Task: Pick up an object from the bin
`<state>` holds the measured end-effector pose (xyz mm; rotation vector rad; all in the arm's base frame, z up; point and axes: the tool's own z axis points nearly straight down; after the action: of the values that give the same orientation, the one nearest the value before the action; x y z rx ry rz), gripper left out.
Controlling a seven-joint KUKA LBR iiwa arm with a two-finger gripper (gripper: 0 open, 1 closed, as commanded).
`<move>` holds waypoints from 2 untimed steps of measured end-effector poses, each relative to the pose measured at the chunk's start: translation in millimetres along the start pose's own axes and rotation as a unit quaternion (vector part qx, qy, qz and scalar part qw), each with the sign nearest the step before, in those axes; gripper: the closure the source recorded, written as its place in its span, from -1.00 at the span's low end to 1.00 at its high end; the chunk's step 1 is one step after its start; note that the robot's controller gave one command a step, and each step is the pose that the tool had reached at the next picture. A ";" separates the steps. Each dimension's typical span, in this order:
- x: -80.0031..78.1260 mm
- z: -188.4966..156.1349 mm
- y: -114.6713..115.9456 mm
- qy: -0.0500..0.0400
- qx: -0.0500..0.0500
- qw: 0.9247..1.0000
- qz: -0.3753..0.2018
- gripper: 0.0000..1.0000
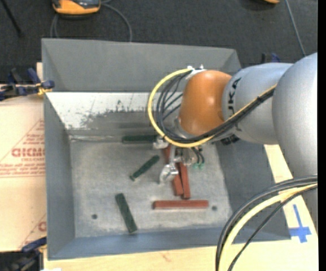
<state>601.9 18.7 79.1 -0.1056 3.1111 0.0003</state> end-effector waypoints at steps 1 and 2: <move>-13.0 -2.1 51.2 0.010 0.002 0.986 -0.166 1.00; -13.1 -2.1 51.3 0.010 0.002 0.986 -0.166 1.00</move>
Offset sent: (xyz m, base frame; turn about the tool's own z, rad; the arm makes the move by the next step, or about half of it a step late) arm 0.0000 0.0000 0.0000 0.0000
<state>611.4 70.8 81.6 -0.6240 3.0710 -0.0140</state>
